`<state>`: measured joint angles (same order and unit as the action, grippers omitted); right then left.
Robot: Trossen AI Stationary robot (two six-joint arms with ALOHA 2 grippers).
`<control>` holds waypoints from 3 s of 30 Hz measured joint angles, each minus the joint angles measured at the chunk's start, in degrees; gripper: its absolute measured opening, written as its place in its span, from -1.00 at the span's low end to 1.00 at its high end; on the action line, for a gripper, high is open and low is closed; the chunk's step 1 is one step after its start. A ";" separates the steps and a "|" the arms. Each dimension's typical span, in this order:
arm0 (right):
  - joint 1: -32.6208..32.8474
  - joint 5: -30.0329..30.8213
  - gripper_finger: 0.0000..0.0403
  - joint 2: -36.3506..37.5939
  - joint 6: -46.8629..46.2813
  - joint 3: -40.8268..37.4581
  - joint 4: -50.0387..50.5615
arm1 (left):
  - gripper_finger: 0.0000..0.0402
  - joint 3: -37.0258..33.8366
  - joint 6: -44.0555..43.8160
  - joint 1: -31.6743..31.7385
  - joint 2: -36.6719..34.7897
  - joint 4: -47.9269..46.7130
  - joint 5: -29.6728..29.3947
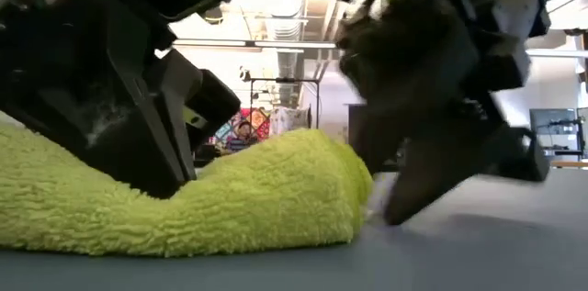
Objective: Roll towel
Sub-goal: Roll the green towel
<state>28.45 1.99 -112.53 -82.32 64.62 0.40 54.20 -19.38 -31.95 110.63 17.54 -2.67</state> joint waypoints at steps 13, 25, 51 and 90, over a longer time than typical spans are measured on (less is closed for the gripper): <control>8.36 10.46 -0.15 9.41 48.95 0.05 -0.54 | -1.00 -0.11 -0.01 6.71 0.04 2.38 16.40; 9.92 24.66 -0.14 0.34 81.30 1.96 -8.70 | -1.00 -0.13 -2.33 12.74 0.09 2.37 27.49; 3.48 13.96 -0.79 -3.08 54.59 1.14 -7.88 | -1.00 -0.11 3.66 16.11 -1.00 2.43 30.75; -11.96 -15.61 -0.89 -2.99 33.04 0.79 -5.80 | -1.00 -22.56 -11.63 7.57 -13.16 11.41 4.82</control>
<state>16.49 -13.62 -115.52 -49.28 65.41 -5.40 31.64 -31.00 -24.38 97.47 28.95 2.15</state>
